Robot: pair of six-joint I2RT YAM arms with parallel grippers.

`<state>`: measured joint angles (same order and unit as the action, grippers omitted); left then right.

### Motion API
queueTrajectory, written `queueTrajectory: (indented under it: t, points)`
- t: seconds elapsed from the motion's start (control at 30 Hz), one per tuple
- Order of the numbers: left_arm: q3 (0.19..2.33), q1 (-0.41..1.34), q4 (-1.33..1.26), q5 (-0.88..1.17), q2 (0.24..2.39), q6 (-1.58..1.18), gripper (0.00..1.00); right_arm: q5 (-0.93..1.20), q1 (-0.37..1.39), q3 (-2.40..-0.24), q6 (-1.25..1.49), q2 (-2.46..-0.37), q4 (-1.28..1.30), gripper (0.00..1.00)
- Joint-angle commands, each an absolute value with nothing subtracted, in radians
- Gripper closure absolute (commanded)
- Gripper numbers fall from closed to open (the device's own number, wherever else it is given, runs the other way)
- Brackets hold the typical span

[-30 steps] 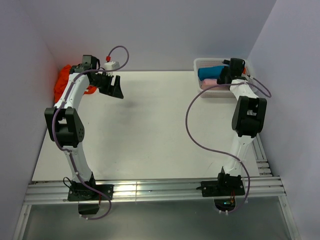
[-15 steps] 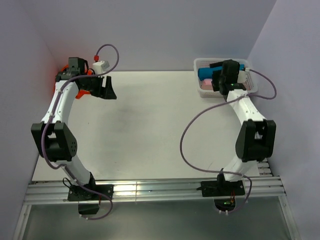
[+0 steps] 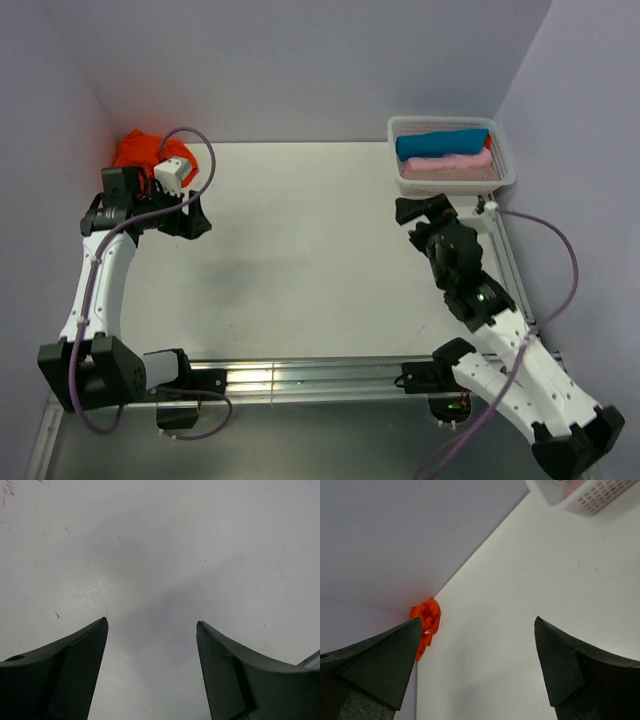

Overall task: Roll the t-shirts
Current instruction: Place the rolled tshirt into the container

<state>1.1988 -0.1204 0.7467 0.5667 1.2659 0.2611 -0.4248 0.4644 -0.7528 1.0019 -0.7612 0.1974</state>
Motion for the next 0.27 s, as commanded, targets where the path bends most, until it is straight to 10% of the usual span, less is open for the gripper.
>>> queueTrajectory:
  t: [0.0,0.23]
  points:
    - [1.14,-0.123,0.663,0.56,1.155,0.265,0.23,-0.505,0.477,-0.641,0.942,-0.597,0.238,0.0]
    - [1.126,-0.123,0.673,0.614,1.129,0.218,0.23,-0.531,0.479,-0.637,0.873,-0.457,0.33,0.0]
